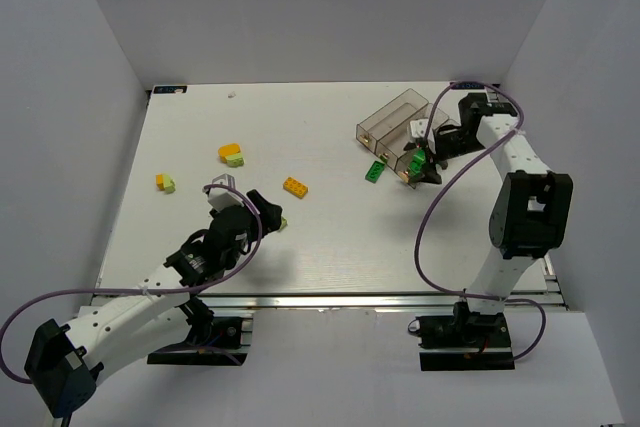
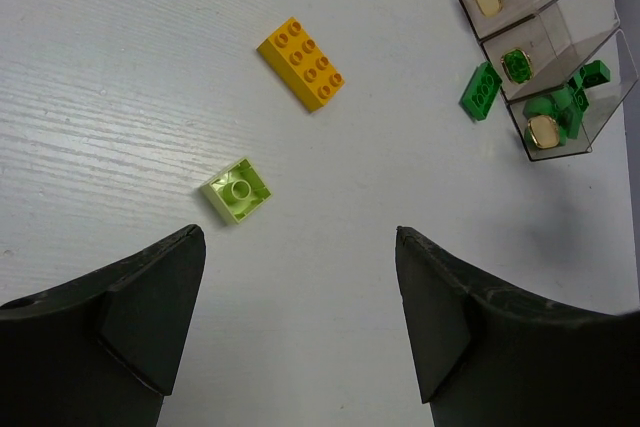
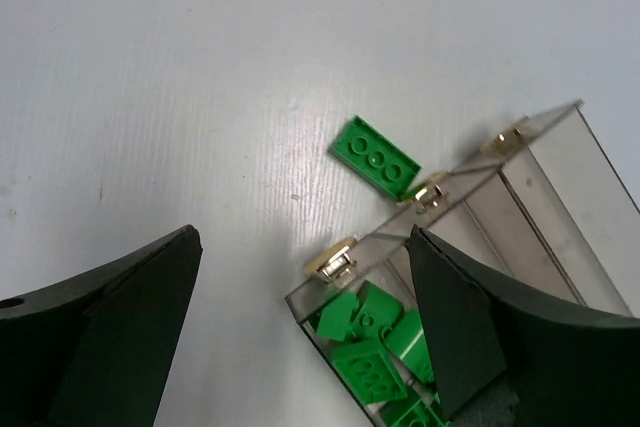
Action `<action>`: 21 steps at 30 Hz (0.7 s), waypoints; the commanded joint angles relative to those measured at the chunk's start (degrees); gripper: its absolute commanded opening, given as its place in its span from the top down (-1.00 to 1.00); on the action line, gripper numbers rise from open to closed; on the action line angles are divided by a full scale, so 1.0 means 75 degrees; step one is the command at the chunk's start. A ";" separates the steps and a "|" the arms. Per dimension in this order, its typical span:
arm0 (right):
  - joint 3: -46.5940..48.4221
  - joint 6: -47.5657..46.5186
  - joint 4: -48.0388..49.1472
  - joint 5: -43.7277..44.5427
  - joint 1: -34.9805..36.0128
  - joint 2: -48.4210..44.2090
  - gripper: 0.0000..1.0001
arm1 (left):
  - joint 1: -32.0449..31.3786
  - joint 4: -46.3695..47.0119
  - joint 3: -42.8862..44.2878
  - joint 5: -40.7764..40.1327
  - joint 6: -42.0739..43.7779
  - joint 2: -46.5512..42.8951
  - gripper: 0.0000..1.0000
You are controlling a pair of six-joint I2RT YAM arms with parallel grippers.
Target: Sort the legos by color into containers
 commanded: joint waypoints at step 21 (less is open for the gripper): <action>0.1449 -0.4981 -0.0365 0.4255 0.2442 0.1513 -0.58 | 0.0026 -0.0233 0.0137 -0.0182 -0.0025 -0.0266 -0.73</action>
